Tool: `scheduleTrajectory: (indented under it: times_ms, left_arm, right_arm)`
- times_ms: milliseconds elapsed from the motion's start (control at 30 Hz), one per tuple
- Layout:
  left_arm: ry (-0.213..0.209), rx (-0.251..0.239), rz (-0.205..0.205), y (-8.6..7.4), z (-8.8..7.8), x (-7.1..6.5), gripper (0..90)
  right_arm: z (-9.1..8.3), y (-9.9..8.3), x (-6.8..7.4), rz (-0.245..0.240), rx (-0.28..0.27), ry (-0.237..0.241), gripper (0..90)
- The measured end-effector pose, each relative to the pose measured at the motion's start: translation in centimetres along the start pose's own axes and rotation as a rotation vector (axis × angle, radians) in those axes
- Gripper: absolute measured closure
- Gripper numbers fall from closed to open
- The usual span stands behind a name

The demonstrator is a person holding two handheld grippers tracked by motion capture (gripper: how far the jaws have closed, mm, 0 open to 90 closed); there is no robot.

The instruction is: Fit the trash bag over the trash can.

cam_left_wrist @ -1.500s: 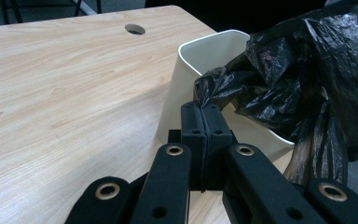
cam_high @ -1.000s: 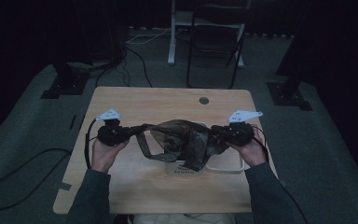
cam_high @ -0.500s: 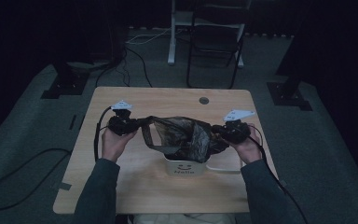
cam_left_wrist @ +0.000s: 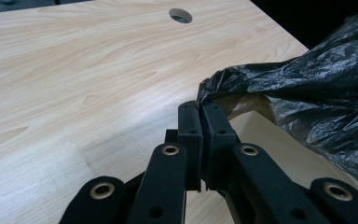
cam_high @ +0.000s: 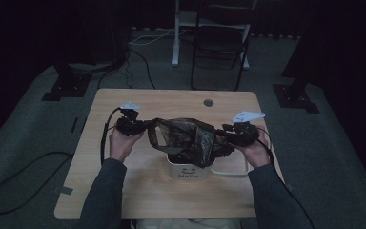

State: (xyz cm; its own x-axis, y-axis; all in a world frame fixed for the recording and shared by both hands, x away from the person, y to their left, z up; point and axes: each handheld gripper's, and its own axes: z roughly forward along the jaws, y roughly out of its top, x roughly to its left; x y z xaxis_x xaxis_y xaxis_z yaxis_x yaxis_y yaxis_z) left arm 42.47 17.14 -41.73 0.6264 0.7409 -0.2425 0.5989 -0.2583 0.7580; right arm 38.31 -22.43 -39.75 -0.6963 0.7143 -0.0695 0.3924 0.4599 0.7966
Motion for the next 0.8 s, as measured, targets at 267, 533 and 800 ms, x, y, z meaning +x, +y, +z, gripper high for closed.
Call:
scheduleTrajectory:
  times_ms: [267, 533, 800]
  left_arm:
    - [-0.002, 0.002, 0.014, 0.1, -0.1, -0.4, 87.4]
    - [-0.006, 0.002, 0.021, 0.1, -0.3, -0.5, 87.4]
    - [-0.006, 0.001, 0.025, 0.1, -0.3, -0.6, 87.4]
  right_arm:
    - [-2.3, 2.0, 1.1, -0.037, -0.07, 0.029, 55.3]
    - [-2.9, 3.2, 2.6, -0.071, -0.103, 0.078, 50.0]
    - [-3.0, 4.0, 4.0, -0.1, -0.118, 0.115, 46.7]
